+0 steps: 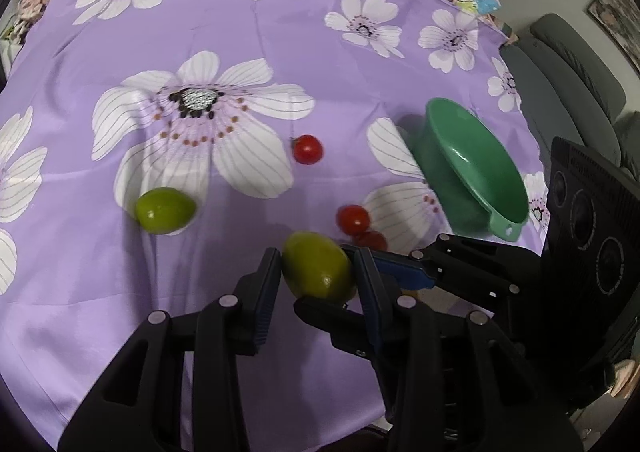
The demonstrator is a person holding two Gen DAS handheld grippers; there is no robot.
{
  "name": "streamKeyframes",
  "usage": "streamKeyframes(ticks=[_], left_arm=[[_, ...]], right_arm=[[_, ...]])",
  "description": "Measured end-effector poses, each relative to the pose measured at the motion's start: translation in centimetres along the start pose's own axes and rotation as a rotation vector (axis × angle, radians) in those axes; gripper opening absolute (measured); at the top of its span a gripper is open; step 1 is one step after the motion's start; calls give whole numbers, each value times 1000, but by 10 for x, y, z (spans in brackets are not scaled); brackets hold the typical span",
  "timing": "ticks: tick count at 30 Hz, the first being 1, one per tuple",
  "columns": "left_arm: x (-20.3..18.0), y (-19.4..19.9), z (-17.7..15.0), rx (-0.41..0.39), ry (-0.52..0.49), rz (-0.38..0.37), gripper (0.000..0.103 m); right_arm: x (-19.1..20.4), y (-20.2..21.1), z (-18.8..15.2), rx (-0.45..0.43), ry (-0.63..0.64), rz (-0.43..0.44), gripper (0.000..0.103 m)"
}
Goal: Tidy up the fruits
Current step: 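Carry the plum with the left tool into the green bowl and release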
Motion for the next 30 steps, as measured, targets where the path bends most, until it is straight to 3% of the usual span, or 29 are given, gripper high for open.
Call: streamKeyframes(ticks=[16, 30], left_arm=[[-57, -8, 5, -7, -130, -20, 38], [-128, -22, 39, -36, -272, -100, 38]], right_arm=[[-28, 47, -16, -99, -74, -64, 37], [-78, 101, -18, -235, -156, -186, 37]])
Point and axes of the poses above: each gripper's, at about its wrist camera, not at the fingertips, and y roughly against the way its jaws point, x to its left, z to its top, the point moved 5 cm from there along -y, roughly the way its jaws point, and after that the axes turned 1 degree about y, right-handed, at the moved point
